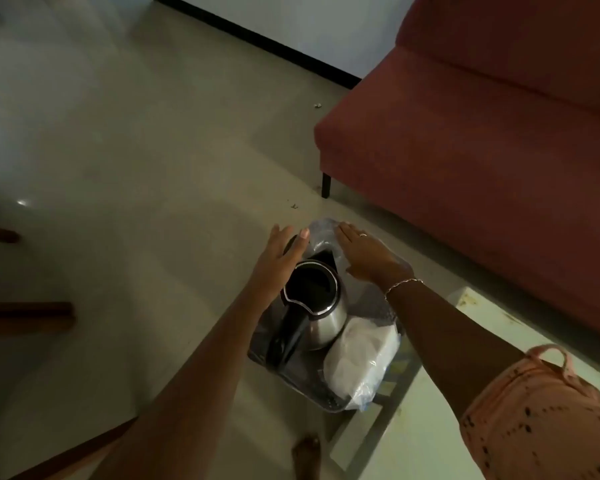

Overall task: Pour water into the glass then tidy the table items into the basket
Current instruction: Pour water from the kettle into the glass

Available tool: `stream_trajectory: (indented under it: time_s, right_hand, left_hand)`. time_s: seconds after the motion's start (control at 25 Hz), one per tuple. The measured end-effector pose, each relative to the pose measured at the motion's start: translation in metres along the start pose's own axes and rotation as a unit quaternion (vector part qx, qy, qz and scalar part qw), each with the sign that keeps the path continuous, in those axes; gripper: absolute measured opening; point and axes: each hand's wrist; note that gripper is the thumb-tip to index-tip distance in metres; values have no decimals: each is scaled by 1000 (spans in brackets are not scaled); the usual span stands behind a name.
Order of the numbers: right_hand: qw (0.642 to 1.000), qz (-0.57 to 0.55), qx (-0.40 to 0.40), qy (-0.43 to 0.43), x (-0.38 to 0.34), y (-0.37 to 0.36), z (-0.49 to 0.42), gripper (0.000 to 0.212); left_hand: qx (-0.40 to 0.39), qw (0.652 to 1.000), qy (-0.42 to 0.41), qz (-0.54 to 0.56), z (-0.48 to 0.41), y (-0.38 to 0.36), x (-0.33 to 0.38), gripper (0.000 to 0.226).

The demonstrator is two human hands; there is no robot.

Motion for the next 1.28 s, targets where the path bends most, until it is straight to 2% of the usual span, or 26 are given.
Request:
stream_trajectory:
  time_s: [0.12,0.32,0.44,0.6,0.68,0.76,0.8,0.88,1.0,1.08,1.2,1.28]
  right_hand:
    - [1000,16,5,11,5,-9,-29,92]
    - [999,-4,-33,14,1,-24,-60,85]
    - [1000,-11,-20,-10,-2,-27,-63,76]
    - [995,-75,9,-59,-2,-13,-49,79]
    - [992,-96,39,-79,1,7,-31,86]
    - [986,-111,79,-94,3,34,-7,90]
    - [982,-121,102,-98,3,50,9,91]
    - [976,-139,133,-106,2,76,35,93]
    - [959,-166,202,-112,-3,118,96,97]
    - [950,-179,238,-96,-9,140,136,98]
    - [944,-186,263,-74,-19,154,183,97]
    - [926,-229,292,-63,-24,152,213,97]
  left_hand:
    - [-14,1000,22,-15,-15,3,-7,62]
    - [-21,998,52,20,-25,10,-15,66]
    - [-31,996,66,42,-26,12,-20,67]
    - [-26,997,61,48,-24,12,-12,63]
    - [-23,998,34,51,-18,10,0,51]
    - [-16,999,4,52,-8,5,18,22]
    - [-18,998,-5,52,-2,-1,29,17]
    - [-34,998,-13,57,4,-14,42,20]
    - [-75,994,-6,79,27,-44,71,48]
    - [-117,985,18,124,48,-63,90,55]
    - [-173,948,69,259,80,-83,104,30]
    - [-173,932,84,308,103,-94,105,18]
Point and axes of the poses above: each hand's wrist, its own z-axis away from the middle knuckle, its own y-axis out of the back of the hand, x = y × z, and after that the axes turned 5 degrees about y, right-handed
